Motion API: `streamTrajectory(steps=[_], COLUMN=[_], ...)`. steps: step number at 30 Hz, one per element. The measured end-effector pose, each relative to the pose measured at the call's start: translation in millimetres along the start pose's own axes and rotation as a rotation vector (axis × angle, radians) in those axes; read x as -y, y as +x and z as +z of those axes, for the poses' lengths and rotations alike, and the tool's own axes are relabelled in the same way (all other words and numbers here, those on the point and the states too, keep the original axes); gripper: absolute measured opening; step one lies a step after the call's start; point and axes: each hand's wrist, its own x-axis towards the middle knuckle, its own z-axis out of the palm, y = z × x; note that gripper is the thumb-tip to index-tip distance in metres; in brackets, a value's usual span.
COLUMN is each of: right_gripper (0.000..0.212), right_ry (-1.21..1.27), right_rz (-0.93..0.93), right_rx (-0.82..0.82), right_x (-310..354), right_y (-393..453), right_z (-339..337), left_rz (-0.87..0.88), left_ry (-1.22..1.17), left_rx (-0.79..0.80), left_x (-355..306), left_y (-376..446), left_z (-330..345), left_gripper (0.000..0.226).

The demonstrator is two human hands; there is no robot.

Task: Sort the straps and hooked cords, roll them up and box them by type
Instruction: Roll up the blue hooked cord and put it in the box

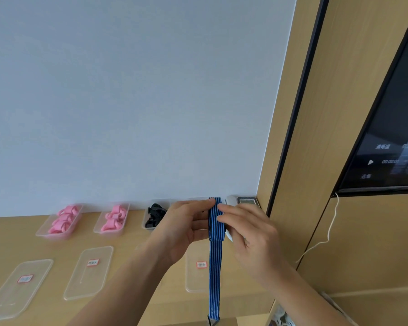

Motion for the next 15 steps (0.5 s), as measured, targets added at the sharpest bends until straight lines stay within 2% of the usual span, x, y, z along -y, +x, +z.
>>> streamTrajectory(steps=[4, 9, 12, 15], right_gripper=[0.033, 0.019, 0.023, 0.025], right_ry=[0.109, 0.363, 0.446, 0.547], right_rz=[0.076, 0.505, 0.815, 0.955], right_rx=[0.023, 0.013, 0.177, 0.306], right_x=[10, 21, 20, 15], right_y=[4, 14, 24, 27], right_z=[-6, -13, -14, -14], left_rz=[0.023, 0.063, 0.082, 0.101], left_ry=[0.028, 0.079, 0.104, 0.155], left_rx=[-0.008, -0.016, -0.026, -0.015], left_x=[1, 2, 4, 4], left_y=[-1, -3, -3, -4], left_z=[0, 2, 3, 2], left_gripper=[0.023, 0.024, 0.023, 0.022])
